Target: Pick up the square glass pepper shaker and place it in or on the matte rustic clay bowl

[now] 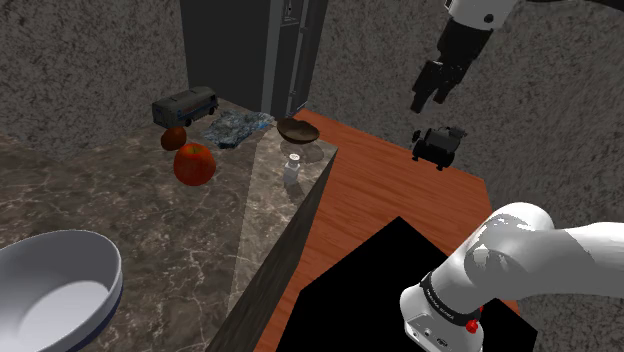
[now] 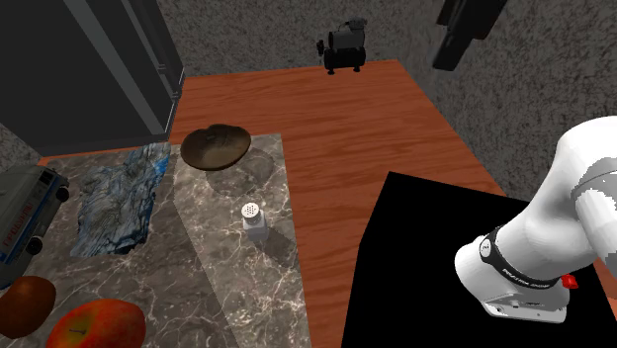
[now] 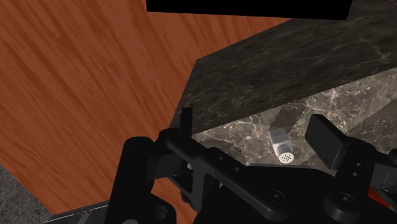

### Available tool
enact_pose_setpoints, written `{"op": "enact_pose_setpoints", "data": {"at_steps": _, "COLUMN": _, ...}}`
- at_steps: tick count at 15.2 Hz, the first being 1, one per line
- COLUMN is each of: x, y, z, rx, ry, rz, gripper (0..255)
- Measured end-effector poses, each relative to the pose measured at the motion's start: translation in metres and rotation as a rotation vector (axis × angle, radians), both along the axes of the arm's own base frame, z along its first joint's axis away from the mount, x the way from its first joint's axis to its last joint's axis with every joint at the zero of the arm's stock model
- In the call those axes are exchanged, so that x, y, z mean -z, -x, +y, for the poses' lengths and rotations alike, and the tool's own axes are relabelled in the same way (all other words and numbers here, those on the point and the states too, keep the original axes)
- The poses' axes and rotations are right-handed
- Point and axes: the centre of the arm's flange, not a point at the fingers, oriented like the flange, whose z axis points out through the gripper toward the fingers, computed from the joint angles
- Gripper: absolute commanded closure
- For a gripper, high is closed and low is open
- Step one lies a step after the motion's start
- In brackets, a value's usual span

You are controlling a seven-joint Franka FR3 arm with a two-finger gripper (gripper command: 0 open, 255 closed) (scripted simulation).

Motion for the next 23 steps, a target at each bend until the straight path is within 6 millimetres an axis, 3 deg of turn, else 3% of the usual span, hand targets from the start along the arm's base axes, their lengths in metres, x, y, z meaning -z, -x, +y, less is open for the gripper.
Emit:
{"op": "enact_pose_setpoints", "data": {"at_steps": 4, "x": 0.021, "y": -0.015, "z": 0.009, "rx": -0.002, "ry": -0.007, "rz": -0.007, "gripper": 0}}
{"op": "enact_pose_setpoints", "data": {"at_steps": 23, "x": 0.184, "y": -0.162, "z": 0.097, "rx": -0.022, "ry": -0.072, "rz": -0.086, "gripper": 0}}
